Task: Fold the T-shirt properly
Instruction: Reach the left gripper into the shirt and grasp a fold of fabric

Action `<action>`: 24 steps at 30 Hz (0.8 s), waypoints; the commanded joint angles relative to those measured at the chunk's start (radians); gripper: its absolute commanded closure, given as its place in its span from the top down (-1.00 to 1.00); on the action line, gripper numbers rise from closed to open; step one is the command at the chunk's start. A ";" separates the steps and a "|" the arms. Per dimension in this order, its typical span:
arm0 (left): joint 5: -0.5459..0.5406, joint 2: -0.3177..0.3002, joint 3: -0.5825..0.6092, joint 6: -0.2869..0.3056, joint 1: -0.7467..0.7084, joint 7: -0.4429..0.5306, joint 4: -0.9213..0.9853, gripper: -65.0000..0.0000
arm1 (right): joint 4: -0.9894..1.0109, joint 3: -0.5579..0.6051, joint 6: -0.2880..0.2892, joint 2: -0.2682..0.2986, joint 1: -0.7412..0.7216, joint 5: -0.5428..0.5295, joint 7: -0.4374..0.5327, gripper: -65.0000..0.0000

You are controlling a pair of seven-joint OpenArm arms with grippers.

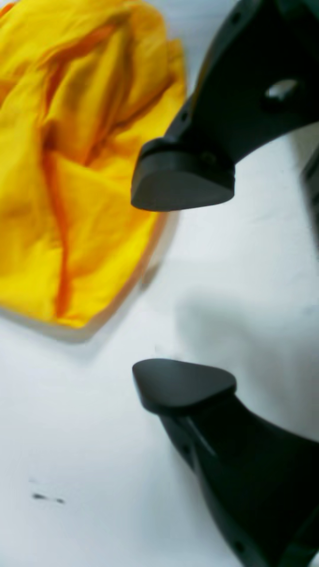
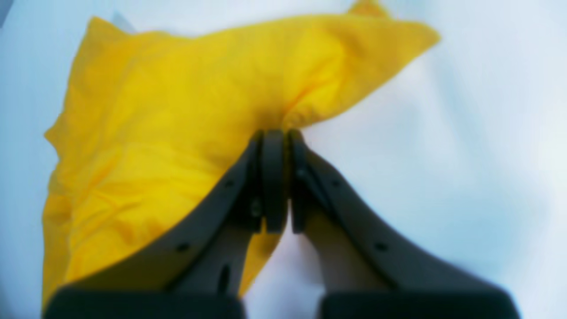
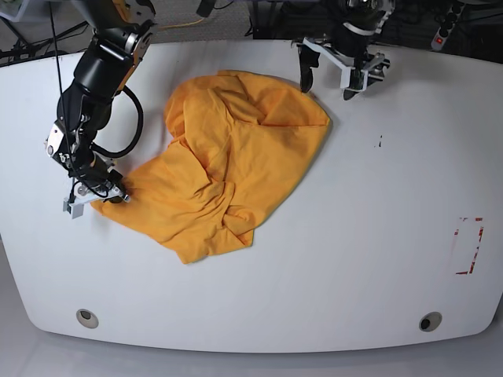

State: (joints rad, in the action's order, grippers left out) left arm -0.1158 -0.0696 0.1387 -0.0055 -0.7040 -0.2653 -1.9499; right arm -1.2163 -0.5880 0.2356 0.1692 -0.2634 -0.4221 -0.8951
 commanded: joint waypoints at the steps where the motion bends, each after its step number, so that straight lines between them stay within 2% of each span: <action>1: -0.005 0.004 0.000 0.000 0.016 -0.041 -0.018 0.50 | -0.035 0.000 0.011 0.013 -0.018 -0.021 0.015 -1.00; 9: -0.005 0.027 0.022 0.000 0.099 -0.067 0.020 0.50 | -0.093 0.000 0.011 0.016 0.023 -0.021 0.006 -1.00; 13: -0.005 0.027 0.035 0.000 0.136 -0.121 0.077 0.50 | -0.118 0.000 0.012 0.014 0.034 -0.021 0.006 -1.00; 16: -0.006 0.050 0.035 0.000 0.149 -0.141 0.114 0.50 | -0.116 0.000 0.012 0.014 0.034 -0.021 0.006 -1.00; 24: -0.006 0.054 0.071 0.000 0.192 -0.142 0.177 0.50 | -0.118 0.000 0.012 0.014 0.036 -0.021 0.006 -1.00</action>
State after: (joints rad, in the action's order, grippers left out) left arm -0.1123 -0.0200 0.1932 -0.0078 -0.5152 -0.3901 -1.7763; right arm -1.3106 -0.5877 0.2394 0.1692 -0.2070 -0.4255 -0.9024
